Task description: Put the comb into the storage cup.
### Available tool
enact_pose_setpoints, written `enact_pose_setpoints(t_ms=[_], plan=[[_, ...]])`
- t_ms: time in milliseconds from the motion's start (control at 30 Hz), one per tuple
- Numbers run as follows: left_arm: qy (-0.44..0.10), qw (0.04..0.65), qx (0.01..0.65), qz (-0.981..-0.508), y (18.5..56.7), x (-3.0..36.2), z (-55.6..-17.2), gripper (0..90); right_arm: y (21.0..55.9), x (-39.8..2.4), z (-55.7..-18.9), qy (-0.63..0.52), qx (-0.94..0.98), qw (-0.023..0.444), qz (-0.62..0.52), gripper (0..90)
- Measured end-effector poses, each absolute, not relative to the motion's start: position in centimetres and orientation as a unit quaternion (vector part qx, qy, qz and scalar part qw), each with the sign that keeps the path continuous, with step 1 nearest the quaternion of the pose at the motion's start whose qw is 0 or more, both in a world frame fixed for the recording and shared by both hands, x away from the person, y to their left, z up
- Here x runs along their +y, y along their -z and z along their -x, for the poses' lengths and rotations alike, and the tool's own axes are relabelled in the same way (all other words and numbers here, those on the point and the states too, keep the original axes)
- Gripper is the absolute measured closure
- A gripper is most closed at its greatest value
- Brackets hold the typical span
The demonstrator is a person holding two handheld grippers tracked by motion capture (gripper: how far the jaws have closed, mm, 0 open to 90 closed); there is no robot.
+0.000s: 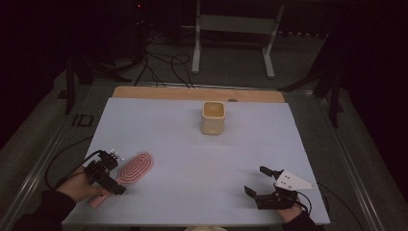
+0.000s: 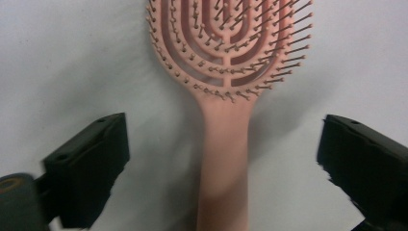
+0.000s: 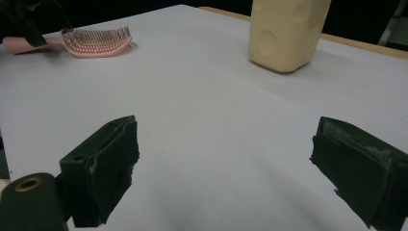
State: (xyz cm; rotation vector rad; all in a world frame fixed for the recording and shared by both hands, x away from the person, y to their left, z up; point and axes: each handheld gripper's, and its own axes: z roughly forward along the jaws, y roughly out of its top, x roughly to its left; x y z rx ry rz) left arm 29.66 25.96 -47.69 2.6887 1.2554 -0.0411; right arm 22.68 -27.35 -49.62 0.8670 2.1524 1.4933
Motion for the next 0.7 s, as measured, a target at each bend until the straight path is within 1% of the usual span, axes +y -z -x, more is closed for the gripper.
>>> enact_pose_setpoints(t_ms=[33, 67, 100, 167, 200, 233, 333, 433, 500, 533, 600, 667, 700], plan=[[0.012, 0.087, 0.422, -0.902, 47.69, 25.97, -29.70, 8.5, 49.62, -27.35, -22.68, -0.531, 0.766, 0.190, -0.308, 8.7], [0.014, 0.089, 0.423, -0.902, 47.67, 26.00, -29.76, 13.6, 49.68, -27.37, -22.69, -0.530, 0.767, 0.187, -0.309, 8.7], [0.014, 0.094, 0.423, -0.901, 47.58, 26.05, -29.87, 16.3, 49.68, -27.37, -22.69, -0.530, 0.767, 0.187, -0.309, 8.7], [0.015, 0.094, 0.422, -0.902, 47.56, 26.08, -29.93, 17.4, 49.64, -27.37, -22.68, -0.531, 0.766, 0.189, -0.309, 8.7], [0.016, 0.095, 0.421, -0.902, 47.57, 26.05, -29.95, 21.1, 49.61, -27.39, -22.68, -0.533, 0.765, 0.188, -0.309, 8.7], [0.016, 0.094, 0.422, -0.902, 47.57, 26.03, -29.96, 21.1, 49.61, -27.39, -22.68, -0.533, 0.765, 0.188, -0.309, 8.7], [0.018, 0.086, 0.420, -0.903, 47.66, 25.92, -30.04, 25.7, 49.65, -27.39, -22.69, -0.532, 0.766, 0.187, -0.309, 8.7], [0.017, 0.082, 0.420, -0.904, 47.82, 25.86, -30.16, 34.7, 49.63, -27.41, -22.68, -0.533, 0.765, 0.186, -0.310, 8.7], [0.018, 0.081, 0.419, -0.904, 47.93, 25.88, -30.29, 35.5, 49.63, -27.42, -22.68, -0.533, 0.765, 0.185, -0.309, 8.7], [0.018, 0.079, 0.421, -0.904, 47.98, 25.88, -30.31, 39.3, 49.57, -27.44, -22.64, -0.533, 0.766, 0.188, -0.307, 8.7], [0.017, 0.077, 0.421, -0.904, 48.04, 25.89, -30.38, 40.1, 49.56, -27.46, -22.64, -0.534, 0.765, 0.188, -0.307, 8.7], [0.017, 0.076, 0.421, -0.904, 48.05, 25.86, -30.40, 45.4, 49.62, -27.43, -22.67, -0.534, 0.765, 0.185, -0.310, 8.7], [0.019, 0.076, 0.421, -0.904, 48.04, 25.84, -30.42, 45.4, 49.62, -27.43, -22.67, -0.534, 0.765, 0.185, -0.310, 8.7]])
